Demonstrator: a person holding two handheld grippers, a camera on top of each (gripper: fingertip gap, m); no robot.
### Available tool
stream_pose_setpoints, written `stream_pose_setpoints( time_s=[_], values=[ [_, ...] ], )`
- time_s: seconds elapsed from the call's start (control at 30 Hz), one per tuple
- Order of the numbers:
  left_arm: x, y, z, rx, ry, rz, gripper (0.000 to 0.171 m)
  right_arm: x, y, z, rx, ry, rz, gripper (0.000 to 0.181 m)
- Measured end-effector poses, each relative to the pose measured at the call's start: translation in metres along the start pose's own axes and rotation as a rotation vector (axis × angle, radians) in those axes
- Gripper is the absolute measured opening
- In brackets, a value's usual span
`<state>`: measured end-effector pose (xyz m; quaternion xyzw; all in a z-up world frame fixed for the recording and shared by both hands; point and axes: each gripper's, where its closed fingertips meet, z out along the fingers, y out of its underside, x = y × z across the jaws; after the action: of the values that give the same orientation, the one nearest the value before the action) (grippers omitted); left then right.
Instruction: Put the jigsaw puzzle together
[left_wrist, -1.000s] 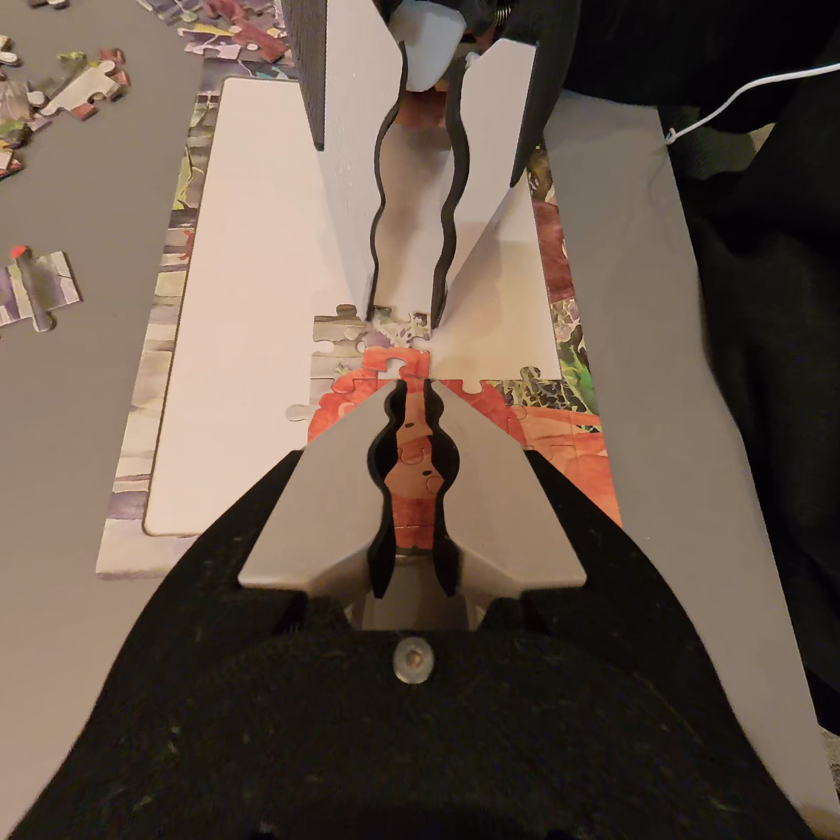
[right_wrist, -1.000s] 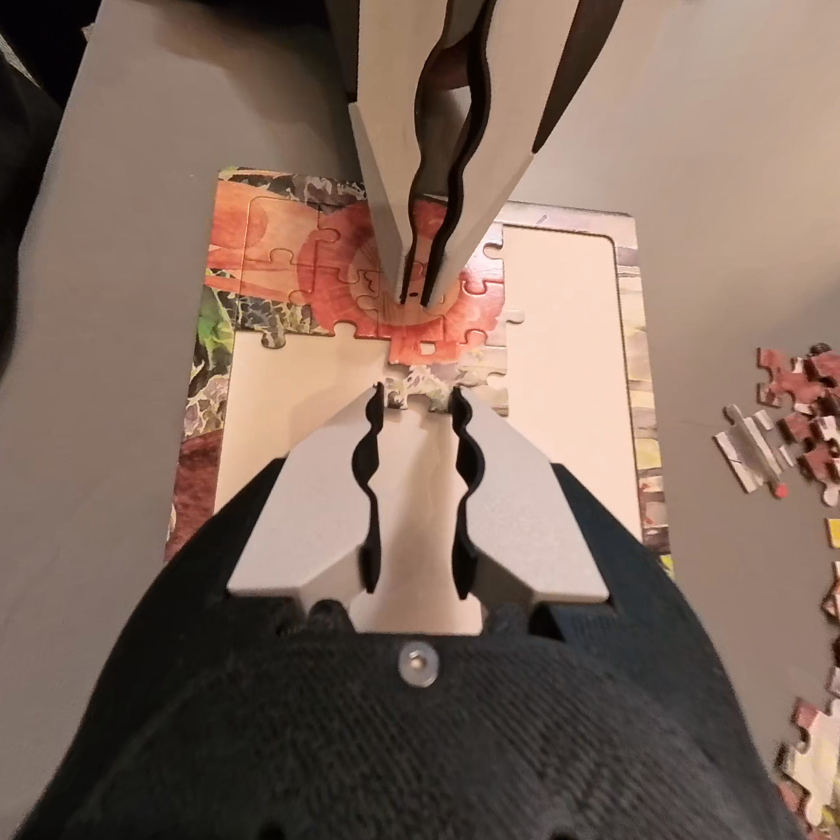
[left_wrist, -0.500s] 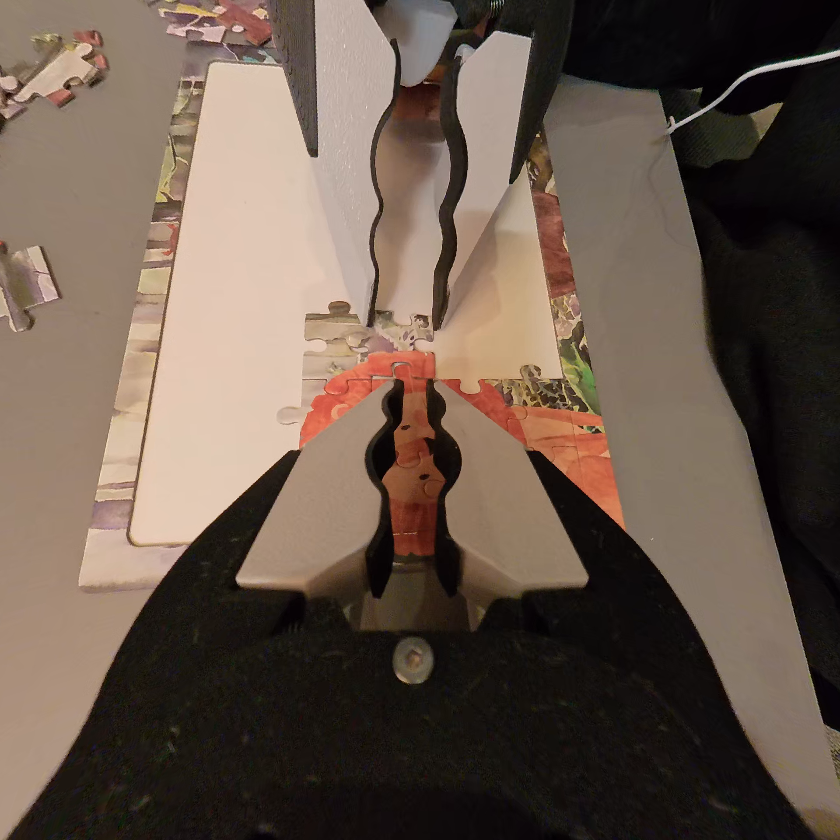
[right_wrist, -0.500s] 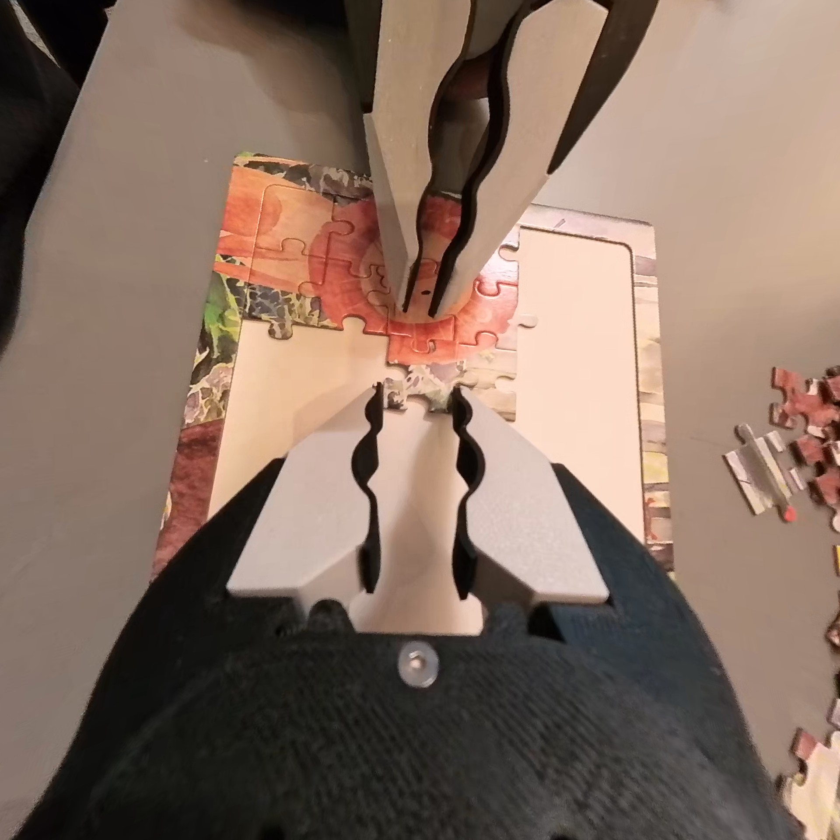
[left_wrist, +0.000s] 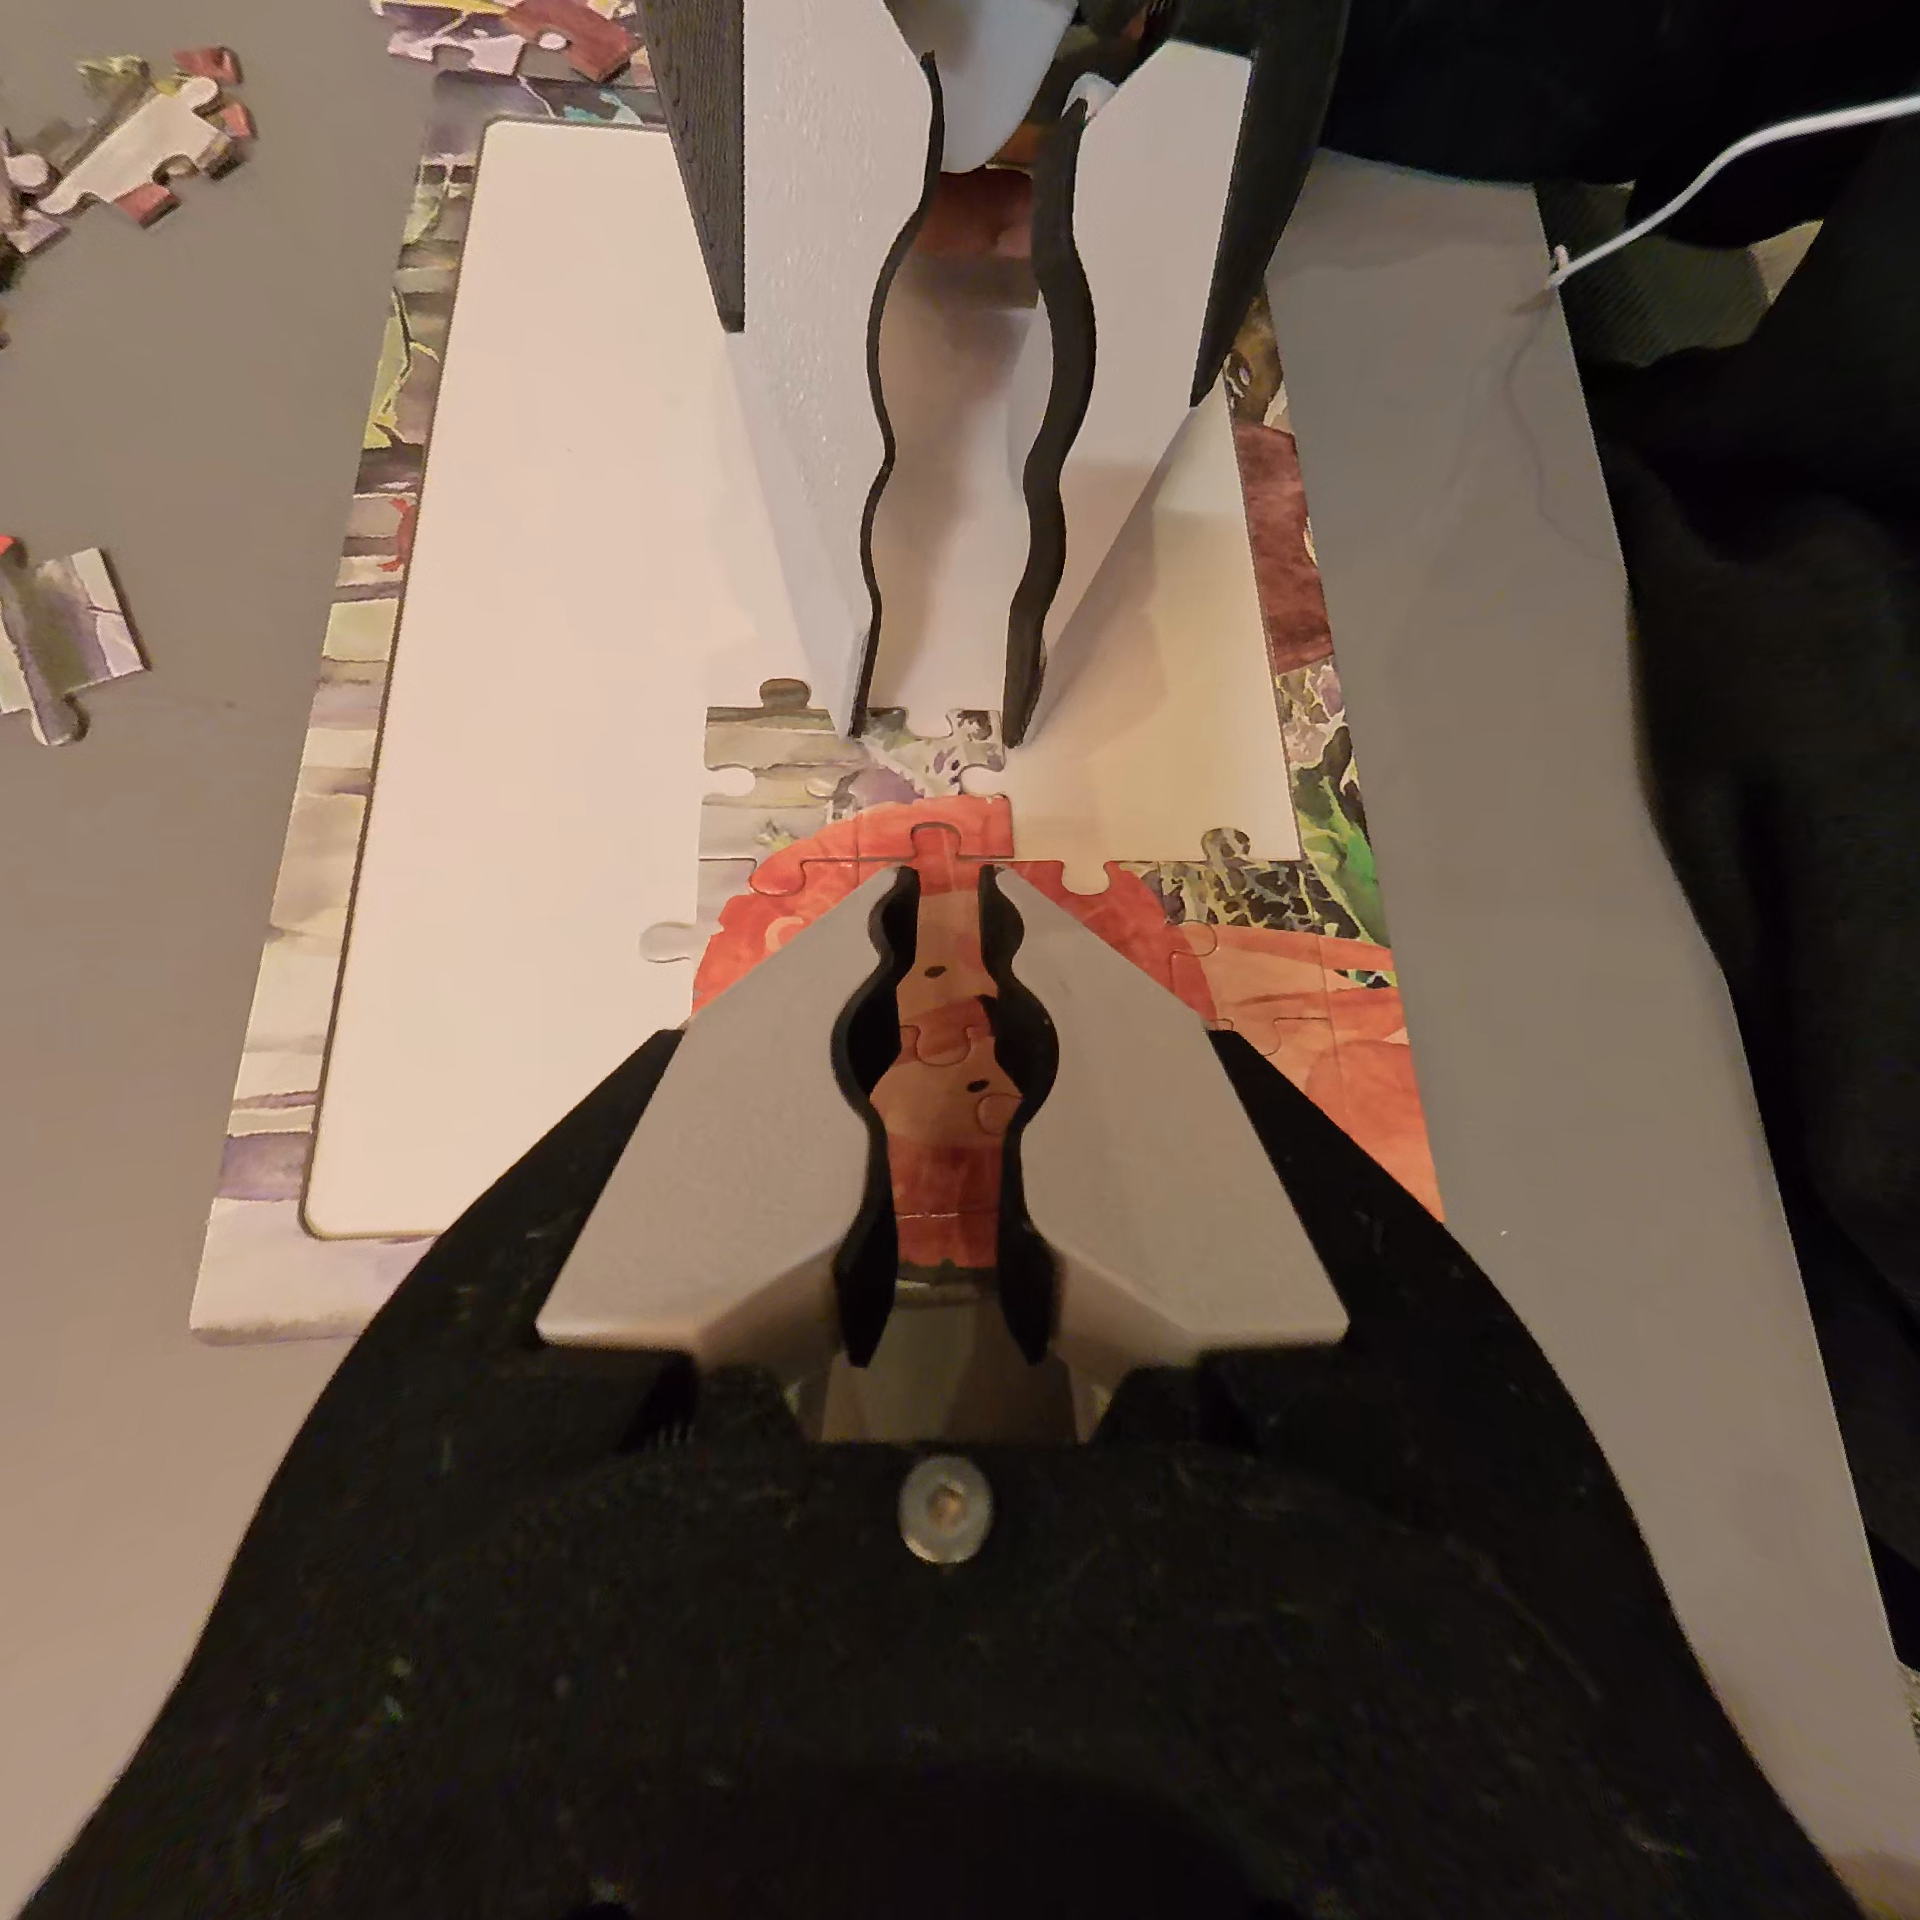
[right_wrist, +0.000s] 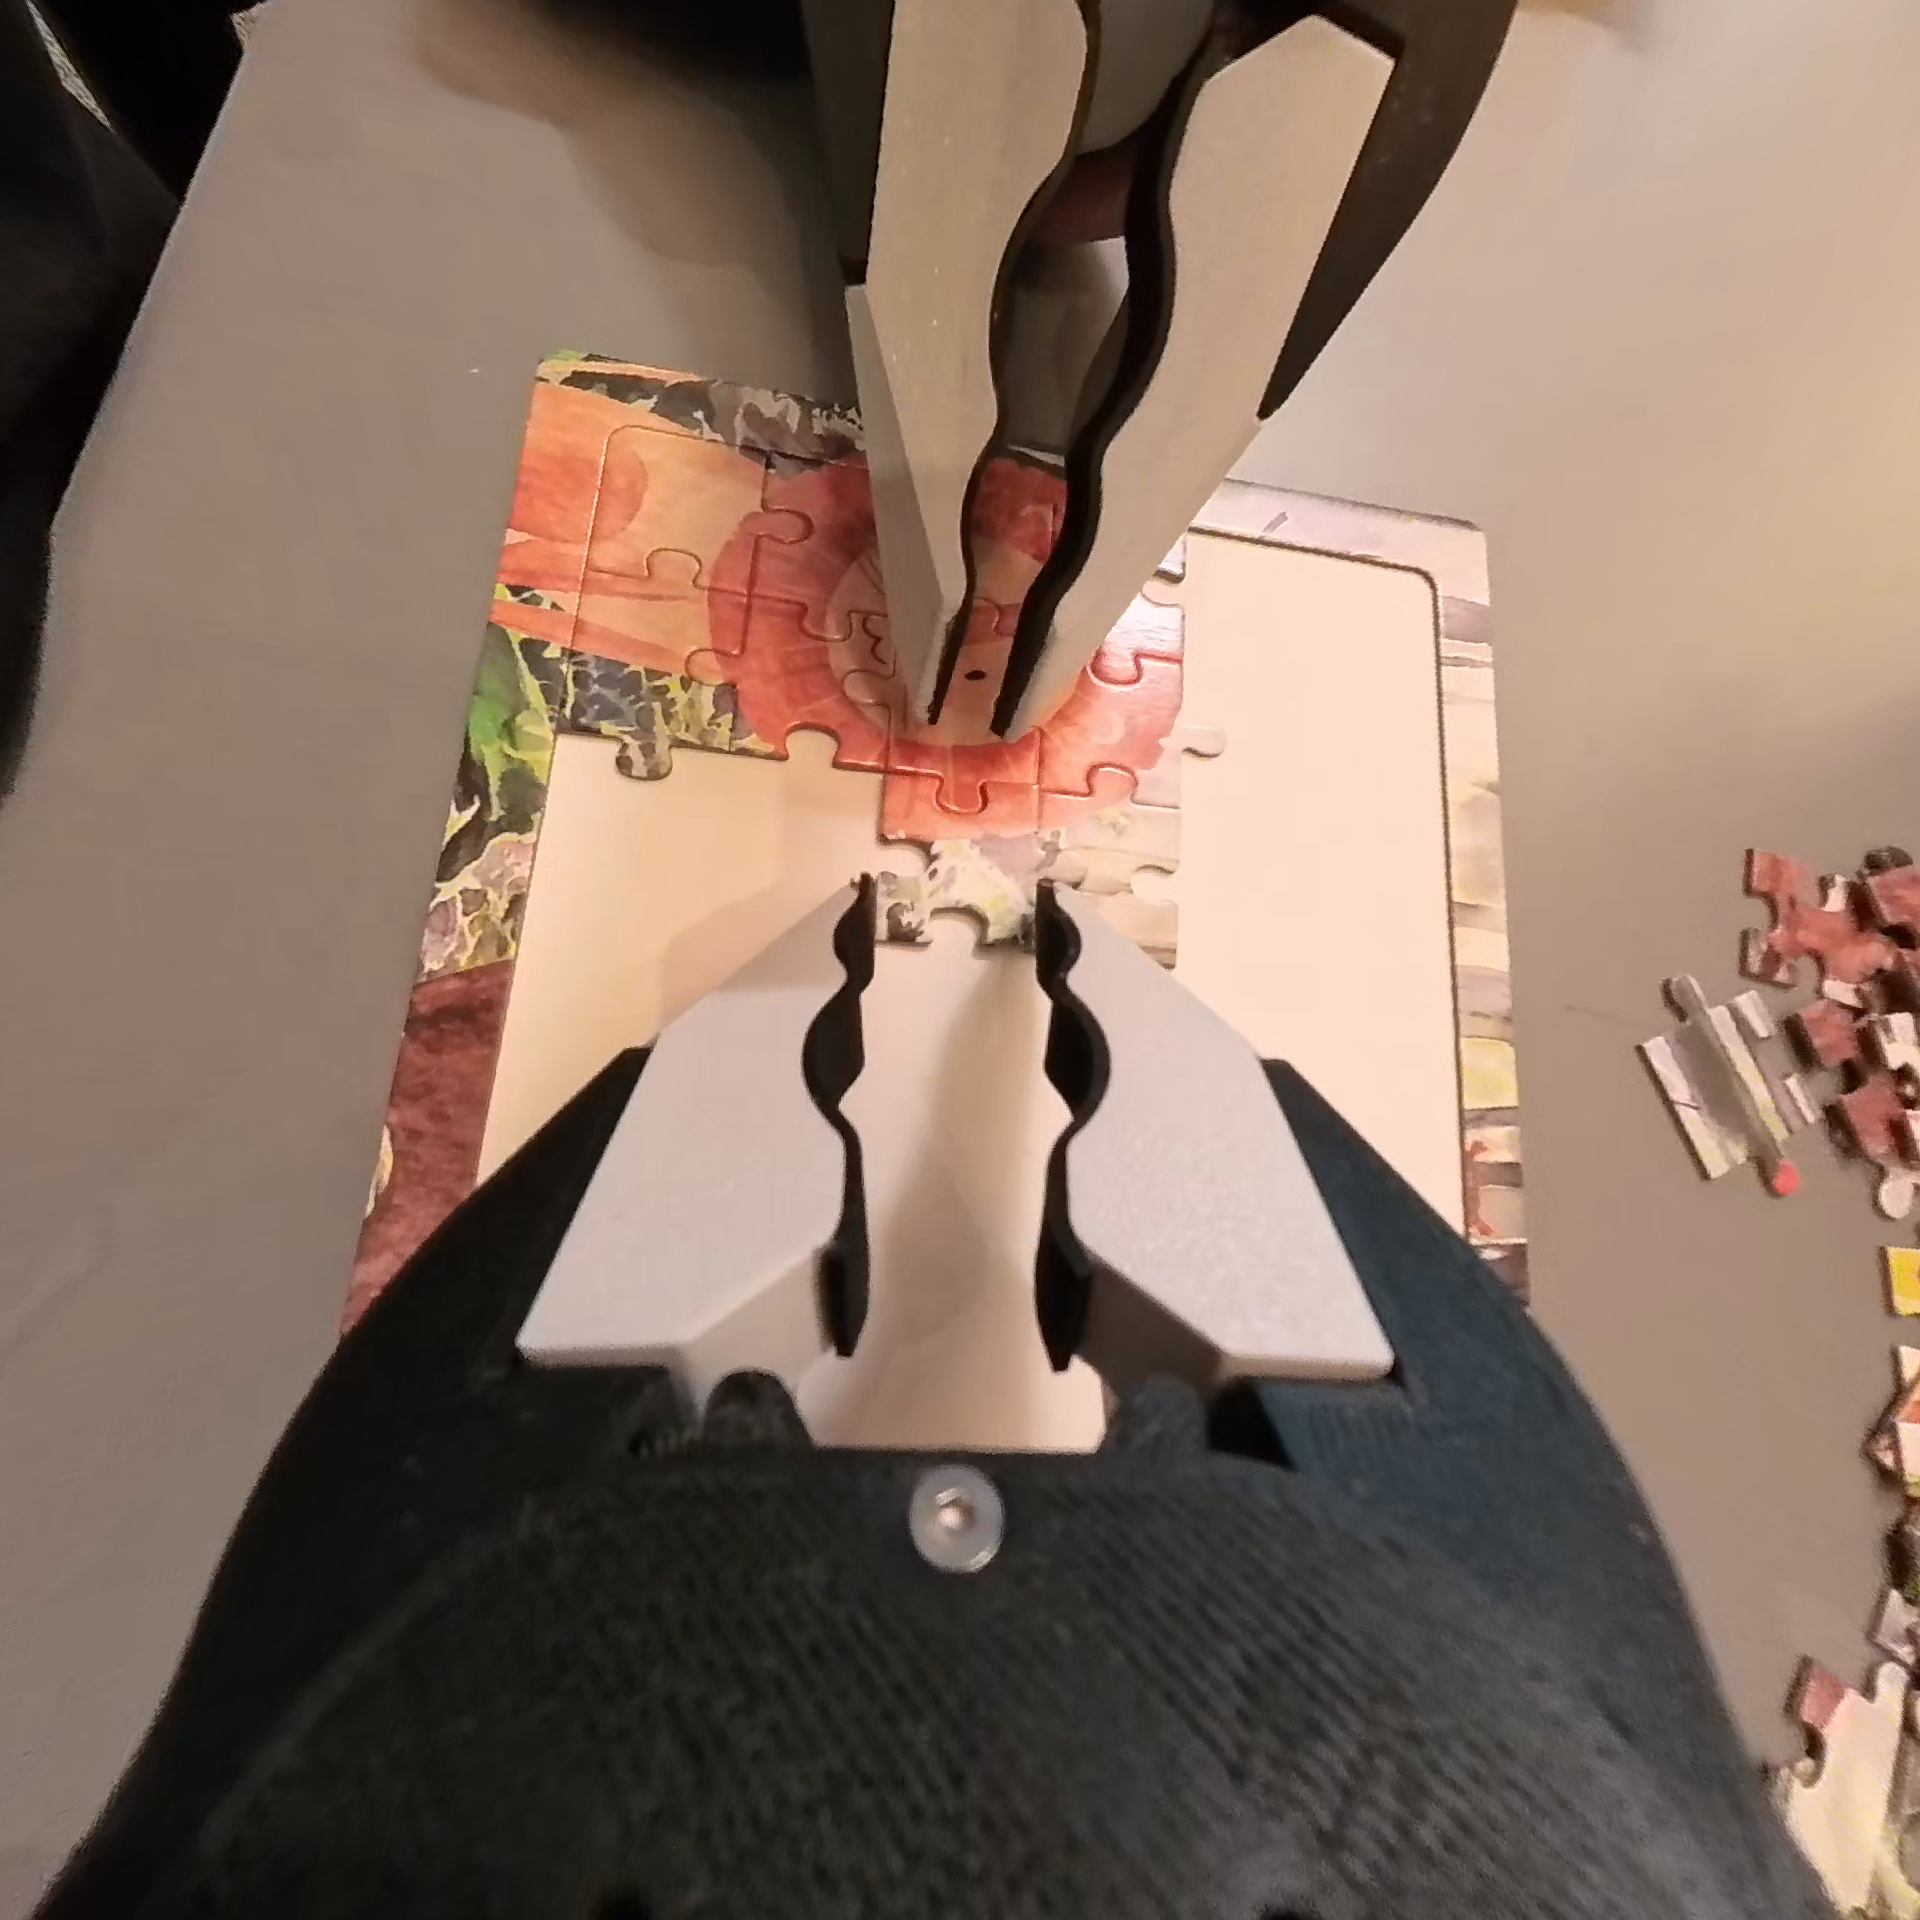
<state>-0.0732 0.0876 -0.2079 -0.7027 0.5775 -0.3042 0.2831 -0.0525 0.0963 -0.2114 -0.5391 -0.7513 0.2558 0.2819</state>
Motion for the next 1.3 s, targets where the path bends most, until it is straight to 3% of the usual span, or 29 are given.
stream_pose_setpoints(
  time_s=[1.3],
  values=[
    [-0.002, 0.002, 0.001, -0.014, -0.014, 0.003, 0.010, -0.015, 0.002, -0.001, -0.035, -0.063, 0.049, 0.013]
  ],
)
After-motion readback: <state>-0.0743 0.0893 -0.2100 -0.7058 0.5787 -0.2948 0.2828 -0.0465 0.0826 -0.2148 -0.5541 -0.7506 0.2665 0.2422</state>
